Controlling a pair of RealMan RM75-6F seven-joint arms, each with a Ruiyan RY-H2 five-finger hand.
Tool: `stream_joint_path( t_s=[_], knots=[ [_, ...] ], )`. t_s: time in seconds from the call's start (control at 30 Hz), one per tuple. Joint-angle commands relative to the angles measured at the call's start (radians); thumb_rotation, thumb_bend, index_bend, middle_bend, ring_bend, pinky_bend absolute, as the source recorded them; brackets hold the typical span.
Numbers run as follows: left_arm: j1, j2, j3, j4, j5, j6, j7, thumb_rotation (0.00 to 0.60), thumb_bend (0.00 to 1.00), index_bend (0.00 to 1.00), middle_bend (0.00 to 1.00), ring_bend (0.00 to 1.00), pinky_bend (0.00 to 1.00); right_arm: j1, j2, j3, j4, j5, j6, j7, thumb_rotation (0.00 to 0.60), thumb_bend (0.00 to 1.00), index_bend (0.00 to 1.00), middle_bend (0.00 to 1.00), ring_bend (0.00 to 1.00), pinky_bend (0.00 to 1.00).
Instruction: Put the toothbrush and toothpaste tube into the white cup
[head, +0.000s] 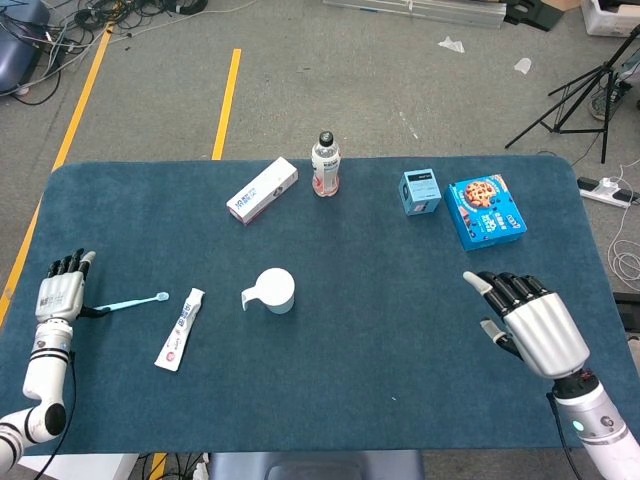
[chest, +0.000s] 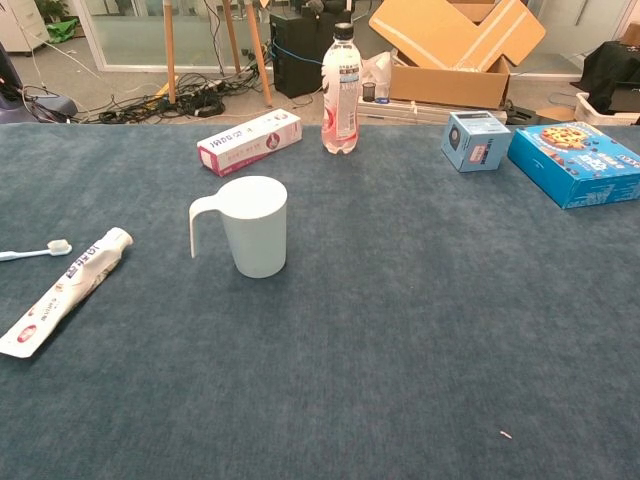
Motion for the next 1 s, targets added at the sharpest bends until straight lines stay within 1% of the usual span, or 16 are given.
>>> stream_joint_path(
  t_s=[0.03, 0.07, 0.17, 0.27, 0.43, 0.57, 0.73, 1.0],
  knots=[
    [0.015, 0.069, -0.016, -0.138, 0.012, 0.02, -0.032, 0.6, 0.0, 0.03, 0.0, 0.0, 0.0, 0.0, 0.0, -0.002, -0.002, -0.004, 0.0, -0.001, 0.6, 0.2, 0.23, 0.32, 0.34, 0.47],
    [0.016, 0.087, -0.02, -0.176, 0.008, 0.019, -0.034, 0.6, 0.0, 0.08, 0.0, 0.0, 0.0, 0.001, -0.001, -0.002, -0.003, -0.005, -0.002, -0.002, 0.6, 0.2, 0.23, 0.32, 0.34, 0.47],
    [0.01, 0.116, -0.029, -0.24, -0.016, 0.004, -0.019, 0.6, 0.0, 0.28, 0.0, 0.0, 0.0, 0.003, -0.003, -0.003, -0.007, -0.008, -0.006, -0.007, 0.6, 0.2, 0.23, 0.32, 0.34, 0.47],
    [-0.001, 0.126, -0.042, -0.274, -0.059, -0.017, -0.009, 0.6, 0.0, 0.4, 0.0, 0.0, 0.0, 0.004, -0.005, -0.003, -0.011, -0.011, -0.008, -0.012, 0.6, 0.2, 0.23, 0.32, 0.34, 0.47],
    [-0.021, 0.125, -0.054, -0.289, -0.122, -0.054, 0.001, 0.6, 0.0, 0.46, 0.0, 0.0, 0.0, 0.004, -0.006, -0.002, -0.014, -0.007, -0.013, -0.016, 0.6, 0.2, 0.23, 0.32, 0.34, 0.47],
    [-0.034, 0.119, -0.054, -0.287, -0.162, -0.073, 0.013, 0.6, 0.0, 0.47, 0.0, 0.0, 0.0, 0.002, -0.005, -0.003, -0.015, -0.006, -0.013, -0.018, 0.6, 0.2, 0.23, 0.32, 0.34, 0.47],
    [-0.039, 0.098, -0.038, -0.272, -0.167, -0.063, 0.027, 0.6, 0.0, 0.47, 0.0, 0.0, 0.0, 0.001, -0.005, -0.003, -0.016, -0.006, -0.012, -0.021, 0.6, 0.2, 0.23, 0.32, 0.34, 0.47],
    [-0.043, 0.062, -0.013, -0.229, -0.151, -0.048, 0.043, 0.6, 0.0, 0.49, 0.0, 0.0, 0.0, 0.004, -0.005, -0.002, -0.017, -0.003, -0.021, -0.022, 0.6, 0.2, 0.23, 0.32, 0.34, 0.47]
  ],
)
